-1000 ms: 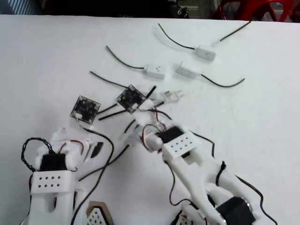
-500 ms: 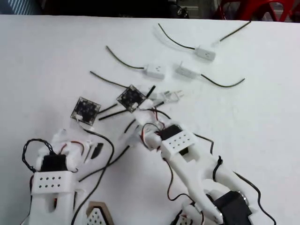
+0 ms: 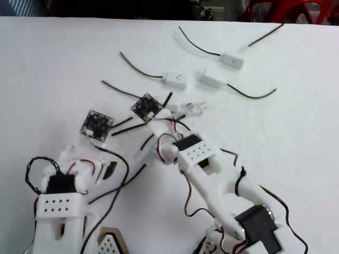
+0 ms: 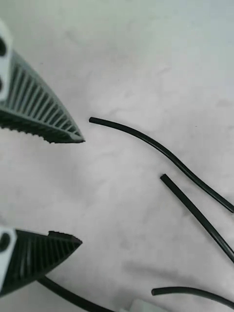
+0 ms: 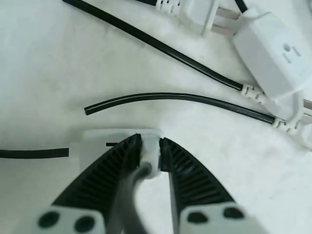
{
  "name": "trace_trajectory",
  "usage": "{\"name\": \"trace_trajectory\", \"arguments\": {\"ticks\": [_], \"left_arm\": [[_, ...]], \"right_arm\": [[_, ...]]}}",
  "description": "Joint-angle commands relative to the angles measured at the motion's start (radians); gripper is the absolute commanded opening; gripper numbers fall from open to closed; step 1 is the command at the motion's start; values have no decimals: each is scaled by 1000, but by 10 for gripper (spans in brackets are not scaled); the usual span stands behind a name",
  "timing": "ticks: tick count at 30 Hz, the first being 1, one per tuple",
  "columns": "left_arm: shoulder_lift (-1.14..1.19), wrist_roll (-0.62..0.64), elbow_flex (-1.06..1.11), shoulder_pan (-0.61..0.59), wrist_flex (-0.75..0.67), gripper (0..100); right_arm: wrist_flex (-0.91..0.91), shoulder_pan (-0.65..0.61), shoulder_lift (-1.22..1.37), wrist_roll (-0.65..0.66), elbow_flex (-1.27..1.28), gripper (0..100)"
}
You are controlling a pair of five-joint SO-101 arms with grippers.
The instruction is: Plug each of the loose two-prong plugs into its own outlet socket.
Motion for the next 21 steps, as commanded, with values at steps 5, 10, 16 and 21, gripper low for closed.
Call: {"name": "trace_trajectory", "arguments": {"ticks": [5, 10, 16, 21], "left_arm": [[-18, 11, 9, -7, -28, 290], [-18, 11, 11, -7, -38, 290], [-18, 11, 11, -7, -38, 290], [-18, 11, 11, -8, -38, 290]], "right_arm": [[105, 117, -223, -77, -147, 17], [113, 220, -232, -118, -330, 17], [24, 295, -48, -118, -566, 17], [-77, 364, 220, -226, -810, 18]]}}
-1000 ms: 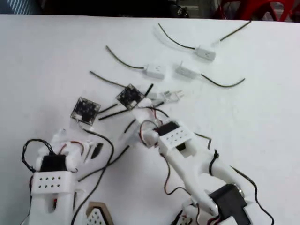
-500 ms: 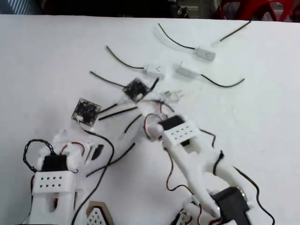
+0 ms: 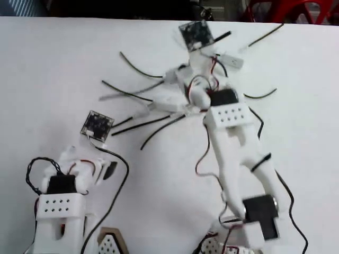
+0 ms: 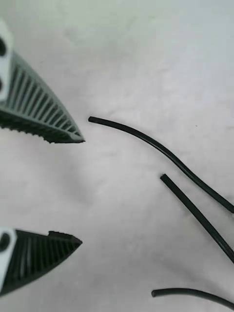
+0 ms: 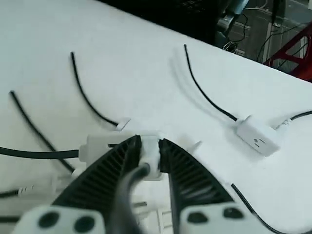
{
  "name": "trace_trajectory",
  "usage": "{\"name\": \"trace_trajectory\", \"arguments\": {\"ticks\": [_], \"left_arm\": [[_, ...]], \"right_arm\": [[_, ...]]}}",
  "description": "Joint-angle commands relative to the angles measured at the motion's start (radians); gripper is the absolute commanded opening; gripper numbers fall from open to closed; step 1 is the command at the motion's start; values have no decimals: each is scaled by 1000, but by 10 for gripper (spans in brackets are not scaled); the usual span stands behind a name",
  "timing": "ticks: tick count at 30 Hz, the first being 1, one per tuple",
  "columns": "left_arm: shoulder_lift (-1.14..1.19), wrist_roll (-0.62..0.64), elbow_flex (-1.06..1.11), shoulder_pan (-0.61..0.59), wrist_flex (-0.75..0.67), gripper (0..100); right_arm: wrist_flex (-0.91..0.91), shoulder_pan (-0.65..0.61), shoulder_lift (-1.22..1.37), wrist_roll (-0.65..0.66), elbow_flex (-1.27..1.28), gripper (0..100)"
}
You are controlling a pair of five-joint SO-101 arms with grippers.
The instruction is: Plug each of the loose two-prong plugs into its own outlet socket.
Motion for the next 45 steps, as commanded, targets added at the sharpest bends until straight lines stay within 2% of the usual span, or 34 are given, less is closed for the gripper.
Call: {"name": "trace_trajectory", "arguments": {"ticks": [1, 6, 11, 14, 17, 21, 26, 31, 33, 38, 45], "left_arm": [[-18, 11, -5, -8, -20, 290], [-18, 12, -5, -8, -20, 290], [-18, 12, -5, -8, -20, 290], [-18, 12, -3, -8, -20, 290], [-18, 12, -3, -8, -20, 290], [-18, 11, -3, -7, -20, 290], [-18, 11, -3, -7, -20, 290], [-18, 11, -2, -7, -20, 290], [-18, 11, -2, -7, -20, 290], [-18, 11, -2, -7, -20, 290], [-18, 5, 9, -7, -21, 290]], "right_arm": [[-58, 48, 163, -98, -239, 18], [-50, 64, 449, -219, -566, 18], [-42, 65, 691, -227, -839, 19], [21, 71, 806, -229, -985, 76], [122, 70, 895, -229, -1125, 151], [305, 73, 946, -229, -1306, 155], [638, 65, 951, -229, -1488, 155], [894, 25, 955, -210, -1551, 155], [964, 1, 955, -121, -1553, 155], [1132, -30, 952, 196, -1553, 155], [1135, 1, 957, 462, -1468, 155]]}}
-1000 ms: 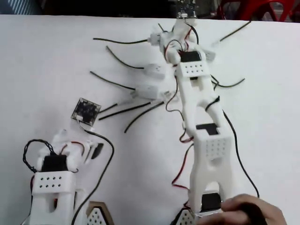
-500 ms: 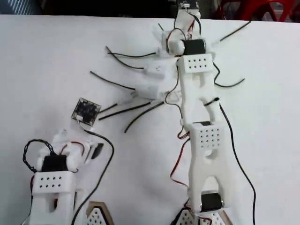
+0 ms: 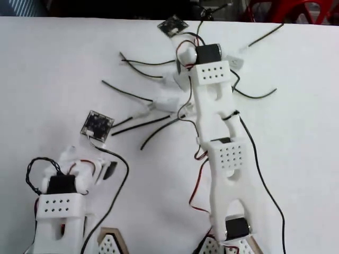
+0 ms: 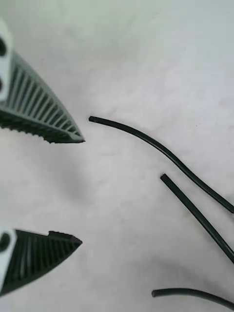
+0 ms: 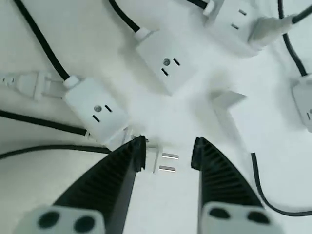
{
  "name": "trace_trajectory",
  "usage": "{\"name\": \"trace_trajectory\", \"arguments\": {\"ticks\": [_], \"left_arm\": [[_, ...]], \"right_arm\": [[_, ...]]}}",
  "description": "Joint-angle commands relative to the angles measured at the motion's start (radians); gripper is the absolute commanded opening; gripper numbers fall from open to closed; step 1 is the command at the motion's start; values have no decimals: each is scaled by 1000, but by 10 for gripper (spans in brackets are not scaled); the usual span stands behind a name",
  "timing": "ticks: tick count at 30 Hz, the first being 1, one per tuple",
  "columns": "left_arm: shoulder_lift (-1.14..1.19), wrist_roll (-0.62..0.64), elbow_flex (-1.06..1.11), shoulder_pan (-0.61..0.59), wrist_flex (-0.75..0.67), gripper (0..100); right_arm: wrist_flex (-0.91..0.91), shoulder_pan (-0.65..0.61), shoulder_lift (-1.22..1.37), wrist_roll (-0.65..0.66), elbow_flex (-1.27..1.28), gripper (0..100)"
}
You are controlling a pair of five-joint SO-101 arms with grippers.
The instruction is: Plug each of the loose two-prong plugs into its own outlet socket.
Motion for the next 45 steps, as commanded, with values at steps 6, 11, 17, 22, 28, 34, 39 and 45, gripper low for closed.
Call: {"name": "trace_trajectory", "arguments": {"ticks": [6, 11, 17, 22, 28, 34, 39, 45], "left_arm": [[-18, 3, 6, -7, -21, 290], [-18, 3, 8, -7, -21, 290], [-18, 3, 8, -7, -21, 290], [-18, 3, 9, -7, -21, 290], [-18, 3, 9, -7, -21, 290], [-18, 3, 9, -7, -21, 290], [-18, 3, 9, -7, -21, 290], [-18, 3, 9, -7, -21, 290]], "right_arm": [[8, -7, -10, 267, 178, 184], [4, -16, -10, 331, 276, 265], [4, 2, -8, 379, 308, 265], [2, 12, 59, 381, 315, 265], [-102, 36, 140, 381, 313, 265], [-79, 71, 148, 423, 313, 115], [10, 76, 130, 416, 321, 35], [10, 67, 67, 262, 342, 16]]}}
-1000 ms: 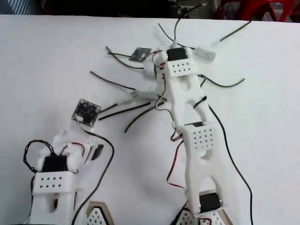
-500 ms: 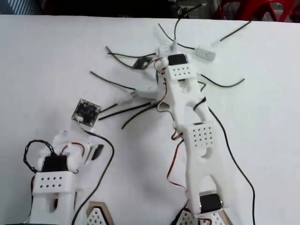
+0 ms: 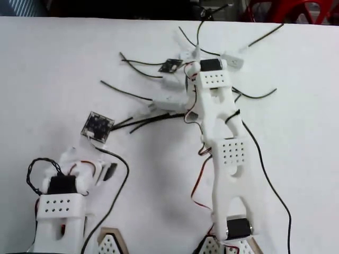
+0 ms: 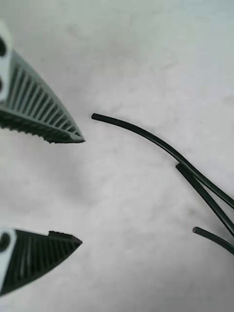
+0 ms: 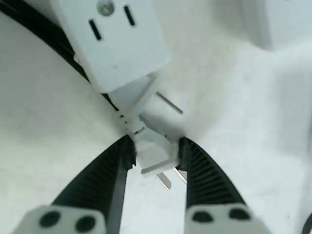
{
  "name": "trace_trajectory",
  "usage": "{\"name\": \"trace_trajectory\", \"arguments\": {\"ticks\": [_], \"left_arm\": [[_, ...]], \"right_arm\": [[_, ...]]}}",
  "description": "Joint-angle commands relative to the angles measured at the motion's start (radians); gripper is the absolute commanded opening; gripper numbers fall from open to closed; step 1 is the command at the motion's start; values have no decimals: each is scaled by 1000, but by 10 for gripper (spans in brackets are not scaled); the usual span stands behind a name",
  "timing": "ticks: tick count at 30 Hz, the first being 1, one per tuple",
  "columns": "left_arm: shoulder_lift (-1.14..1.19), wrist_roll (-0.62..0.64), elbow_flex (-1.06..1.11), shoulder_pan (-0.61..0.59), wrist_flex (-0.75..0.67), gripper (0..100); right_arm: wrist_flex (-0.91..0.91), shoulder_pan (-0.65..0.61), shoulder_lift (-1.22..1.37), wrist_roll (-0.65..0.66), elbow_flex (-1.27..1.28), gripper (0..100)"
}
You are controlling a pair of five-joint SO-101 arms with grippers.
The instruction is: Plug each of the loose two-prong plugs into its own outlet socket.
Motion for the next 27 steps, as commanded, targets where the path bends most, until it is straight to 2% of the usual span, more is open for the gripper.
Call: {"name": "trace_trajectory", "arguments": {"ticks": [1, 8, 13, 18, 22, 25, 27], "left_arm": [[-18, 3, -3, -5, -20, 290], [-18, 3, 0, -5, -38, 290], [-18, 3, 0, -5, -38, 290], [-18, 3, 0, -5, -37, 290], [-18, 3, 0, -5, -34, 290], [-18, 3, 0, -5, -32, 290], [-18, 3, 0, -5, -32, 290]], "right_arm": [[41, -8, -73, -94, 52, 16], [41, -54, -355, -175, 477, 16], [27, -133, -587, -178, 813, 16], [-107, -237, -714, -181, 1065, 17], [-157, -323, -756, -236, 1169, 32], [-131, -366, -780, -333, 1172, 115], [-113, -386, -809, -333, 1171, 154]]}}
